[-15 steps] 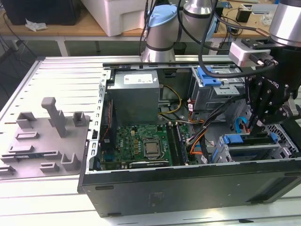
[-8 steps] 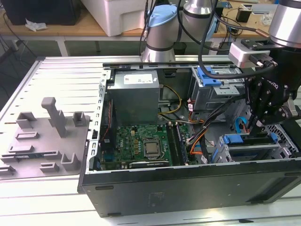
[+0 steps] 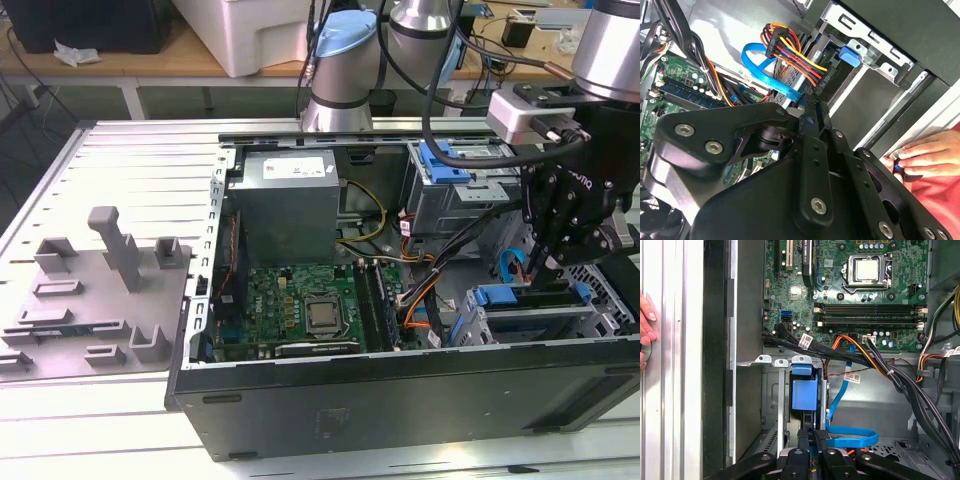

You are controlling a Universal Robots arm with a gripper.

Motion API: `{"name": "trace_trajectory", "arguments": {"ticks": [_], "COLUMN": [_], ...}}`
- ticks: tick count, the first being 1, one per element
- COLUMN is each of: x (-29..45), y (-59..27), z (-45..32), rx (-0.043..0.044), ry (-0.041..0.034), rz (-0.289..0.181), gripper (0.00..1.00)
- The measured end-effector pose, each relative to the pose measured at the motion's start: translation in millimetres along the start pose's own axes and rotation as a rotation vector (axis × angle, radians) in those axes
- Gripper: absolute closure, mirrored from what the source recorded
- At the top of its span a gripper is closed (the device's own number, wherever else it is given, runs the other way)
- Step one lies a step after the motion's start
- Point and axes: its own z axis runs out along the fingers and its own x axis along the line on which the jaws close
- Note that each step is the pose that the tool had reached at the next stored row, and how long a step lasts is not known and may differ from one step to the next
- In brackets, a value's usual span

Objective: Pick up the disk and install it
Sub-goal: 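Insert the second disk wire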

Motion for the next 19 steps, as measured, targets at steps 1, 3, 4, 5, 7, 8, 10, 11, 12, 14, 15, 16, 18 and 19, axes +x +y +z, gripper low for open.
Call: {"name": "trace_trajectory", "arguments": {"ticks": [1, 3, 4, 5, 7, 8, 10, 11, 12, 14, 15, 16, 18, 19], "x": [0.0, -0.1, -0.1, -0.2, -0.3, -0.3, -0.4, -0.4, -0.5, -0.6, -0.6, -0.7, -0.8, -0.8], "y": [0.0, 0.0, 0.0, 0.0, 0.0, 0.0, 0.0, 0.0, 0.1, 0.1, 0.1, 0.1, 0.1, 0.1], "z": [0.1, 0.6, 1.0, 1.3, 2.1, 2.6, 3.1, 3.3, 3.8, 4.4, 4.6, 5.0, 5.8, 6.0], "rx": [0.0001, 0.0002, 0.0005, 0.0005, 0.0007, 0.0007, 0.0007, 0.0008, 0.0008, 0.0008, 0.0009, 0.0008, 0.0009, 0.0009], "ry": [0.0002, 0.0, 0.0, -0.0001, 0.0001, 0.0, 0.0001, 0.0001, 0.0001, 0.0001, 0.0, 0.0, 0.0001, 0.0001], "rz": [0.0, 0.0, 0.0, 0.0, 0.0, 0.0, 0.0, 0.0, 0.0, 0.0, 0.0, 0.0, 0.0, 0.0], "gripper": [0.84, 0.84, 0.84, 0.84, 0.84, 0.84, 0.84, 0.84, 0.84, 0.84, 0.84, 0.84, 0.84, 0.84]}}
